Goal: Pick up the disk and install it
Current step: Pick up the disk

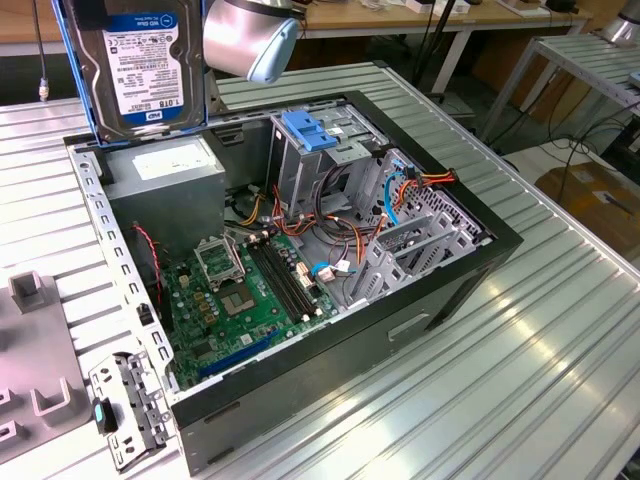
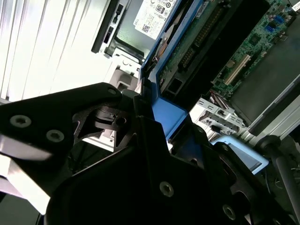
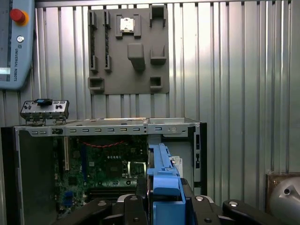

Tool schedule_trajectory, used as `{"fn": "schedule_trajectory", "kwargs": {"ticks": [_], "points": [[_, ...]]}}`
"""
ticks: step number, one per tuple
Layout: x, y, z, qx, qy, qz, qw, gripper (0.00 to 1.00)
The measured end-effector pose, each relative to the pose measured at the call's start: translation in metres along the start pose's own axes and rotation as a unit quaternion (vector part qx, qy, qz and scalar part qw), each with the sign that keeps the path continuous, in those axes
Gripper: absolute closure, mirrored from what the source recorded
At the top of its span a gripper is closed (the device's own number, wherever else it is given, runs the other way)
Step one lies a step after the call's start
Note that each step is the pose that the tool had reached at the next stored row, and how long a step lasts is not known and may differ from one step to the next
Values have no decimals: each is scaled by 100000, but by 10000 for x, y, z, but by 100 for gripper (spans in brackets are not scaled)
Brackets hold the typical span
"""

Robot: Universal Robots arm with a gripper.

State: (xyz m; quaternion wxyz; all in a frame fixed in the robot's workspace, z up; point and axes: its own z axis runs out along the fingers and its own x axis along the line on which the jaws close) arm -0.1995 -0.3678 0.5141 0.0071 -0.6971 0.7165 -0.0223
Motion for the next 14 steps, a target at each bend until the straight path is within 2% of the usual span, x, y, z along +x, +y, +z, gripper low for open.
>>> {"fn": "schedule_trajectory", "kwargs": {"ticks": [6,10,14], "points": [[43,-24,5,-2,-1,6,100000,63],[44,-96,12,-58,6,6,100000,63],[41,-201,28,-204,12,17,100000,63]]}}
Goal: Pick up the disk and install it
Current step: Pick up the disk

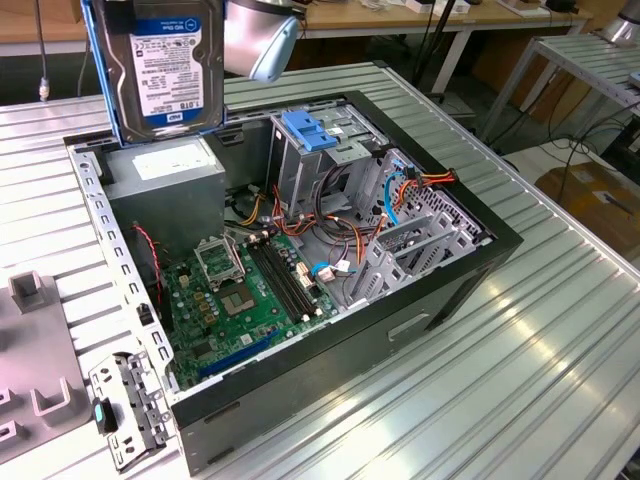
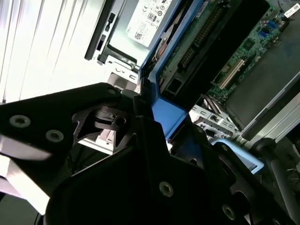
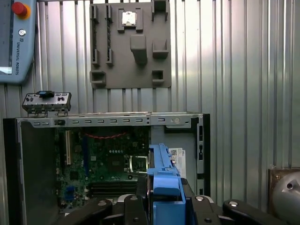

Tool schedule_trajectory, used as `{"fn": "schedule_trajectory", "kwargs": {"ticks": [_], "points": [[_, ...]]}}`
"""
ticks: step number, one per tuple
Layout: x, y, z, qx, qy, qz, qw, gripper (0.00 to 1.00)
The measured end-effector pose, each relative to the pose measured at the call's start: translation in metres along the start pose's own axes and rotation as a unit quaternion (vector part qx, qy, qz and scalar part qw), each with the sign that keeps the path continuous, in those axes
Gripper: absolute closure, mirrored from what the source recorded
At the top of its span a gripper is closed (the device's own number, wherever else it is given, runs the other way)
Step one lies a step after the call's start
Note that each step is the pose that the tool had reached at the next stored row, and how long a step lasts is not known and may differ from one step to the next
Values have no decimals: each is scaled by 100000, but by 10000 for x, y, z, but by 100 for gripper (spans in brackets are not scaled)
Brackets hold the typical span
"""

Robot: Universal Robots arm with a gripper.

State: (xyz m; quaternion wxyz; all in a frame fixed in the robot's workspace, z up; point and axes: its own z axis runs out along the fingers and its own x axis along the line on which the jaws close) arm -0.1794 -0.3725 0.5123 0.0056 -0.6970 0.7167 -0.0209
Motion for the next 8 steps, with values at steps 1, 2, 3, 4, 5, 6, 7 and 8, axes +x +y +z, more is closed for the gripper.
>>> {"fn": "schedule_trajectory", "kwargs": {"ticks": [1,2,3,4,5,6,7,8], "points": [[0,-38,16,-137,1,21,100000,63],[3,-60,28,-267,6,50,100000,63],[6,-75,38,-319,2,74,99999,63],[9,-90,45,-396,7,87,99999,63],[18,-112,56,-524,7,94,99999,63],[30,-127,64,-551,6,99,99998,63],[50,-147,71,-578,20,100,99998,63],[68,-158,76,-584,15,100,99998,63]]}}
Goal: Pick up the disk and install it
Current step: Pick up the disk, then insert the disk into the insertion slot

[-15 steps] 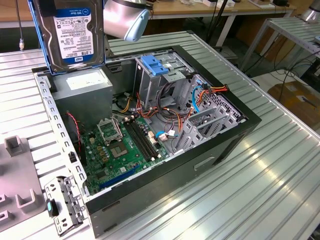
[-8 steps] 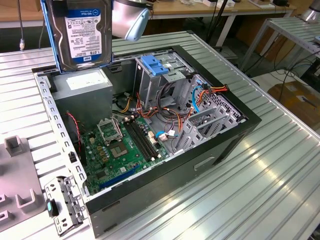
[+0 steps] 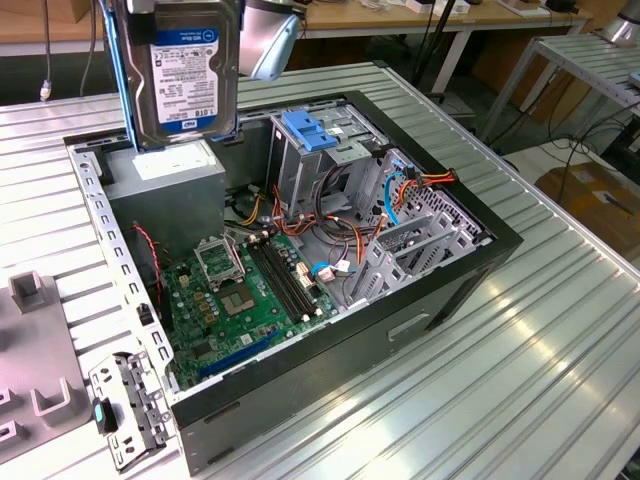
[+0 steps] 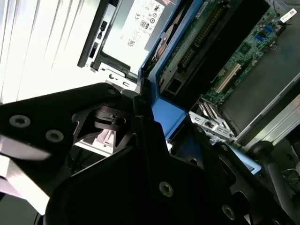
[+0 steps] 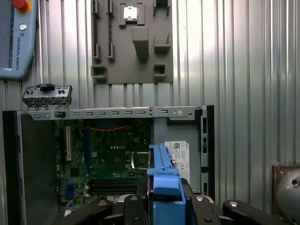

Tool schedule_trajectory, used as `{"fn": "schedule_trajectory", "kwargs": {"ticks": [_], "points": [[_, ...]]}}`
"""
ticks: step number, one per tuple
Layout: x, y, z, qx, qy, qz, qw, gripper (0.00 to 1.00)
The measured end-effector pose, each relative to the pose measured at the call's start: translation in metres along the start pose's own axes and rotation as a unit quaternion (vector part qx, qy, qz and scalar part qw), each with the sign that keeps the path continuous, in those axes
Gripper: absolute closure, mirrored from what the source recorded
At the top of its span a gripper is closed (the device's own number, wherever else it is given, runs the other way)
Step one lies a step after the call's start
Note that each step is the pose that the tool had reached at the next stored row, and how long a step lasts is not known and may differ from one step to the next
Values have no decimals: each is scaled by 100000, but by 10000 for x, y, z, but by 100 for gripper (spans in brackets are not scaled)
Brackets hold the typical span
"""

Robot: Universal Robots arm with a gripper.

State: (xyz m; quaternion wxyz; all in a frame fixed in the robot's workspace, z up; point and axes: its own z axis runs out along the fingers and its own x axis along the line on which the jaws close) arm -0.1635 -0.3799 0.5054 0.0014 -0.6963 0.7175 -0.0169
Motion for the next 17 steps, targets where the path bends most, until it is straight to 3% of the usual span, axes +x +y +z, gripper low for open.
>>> {"fn": "schedule_trajectory", "kwargs": {"ticks": [3,8,17], "points": [[65,-46,24,20,-44,1,100000,63],[82,-146,39,-1,-32,-4,100000,63],[102,-156,40,1,-34,-3,100000,63]]}}
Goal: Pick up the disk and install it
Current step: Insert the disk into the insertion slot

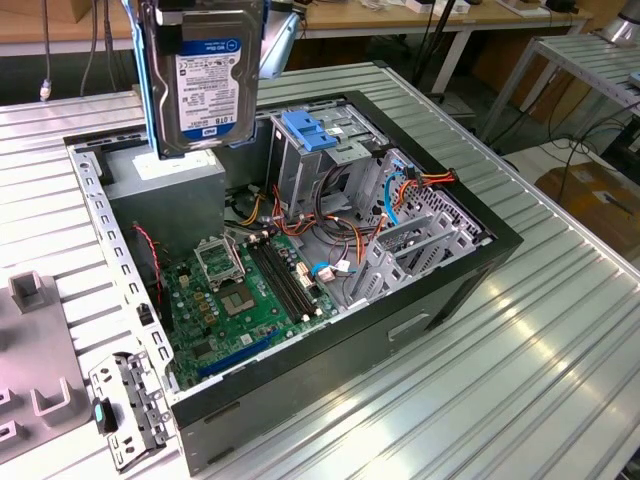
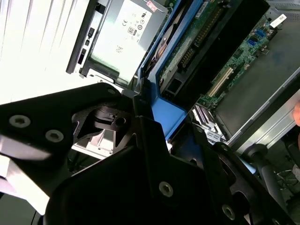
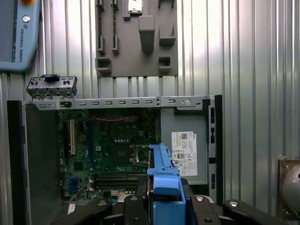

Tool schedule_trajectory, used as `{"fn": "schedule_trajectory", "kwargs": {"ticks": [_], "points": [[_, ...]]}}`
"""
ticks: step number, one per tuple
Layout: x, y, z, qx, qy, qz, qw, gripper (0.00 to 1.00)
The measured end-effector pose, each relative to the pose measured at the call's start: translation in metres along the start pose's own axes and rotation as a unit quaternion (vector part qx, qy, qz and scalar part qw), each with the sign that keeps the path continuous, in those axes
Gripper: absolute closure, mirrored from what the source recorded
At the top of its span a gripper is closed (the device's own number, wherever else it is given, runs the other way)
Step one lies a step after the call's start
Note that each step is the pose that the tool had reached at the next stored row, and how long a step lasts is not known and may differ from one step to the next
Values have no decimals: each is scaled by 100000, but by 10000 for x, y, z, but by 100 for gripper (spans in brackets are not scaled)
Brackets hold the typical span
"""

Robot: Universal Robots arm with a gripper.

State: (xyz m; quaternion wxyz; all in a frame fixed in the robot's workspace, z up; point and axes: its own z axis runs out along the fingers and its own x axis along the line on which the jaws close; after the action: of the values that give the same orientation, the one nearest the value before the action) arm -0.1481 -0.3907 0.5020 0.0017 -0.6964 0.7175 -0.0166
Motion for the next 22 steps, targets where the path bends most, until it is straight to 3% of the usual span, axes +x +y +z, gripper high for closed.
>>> {"fn": "schedule_trajectory", "kwargs": {"ticks": [13,22], "points": [[109,-3,3,-3,48,2,100000,63],[296,-9,14,8,246,-4,100000,63]]}}
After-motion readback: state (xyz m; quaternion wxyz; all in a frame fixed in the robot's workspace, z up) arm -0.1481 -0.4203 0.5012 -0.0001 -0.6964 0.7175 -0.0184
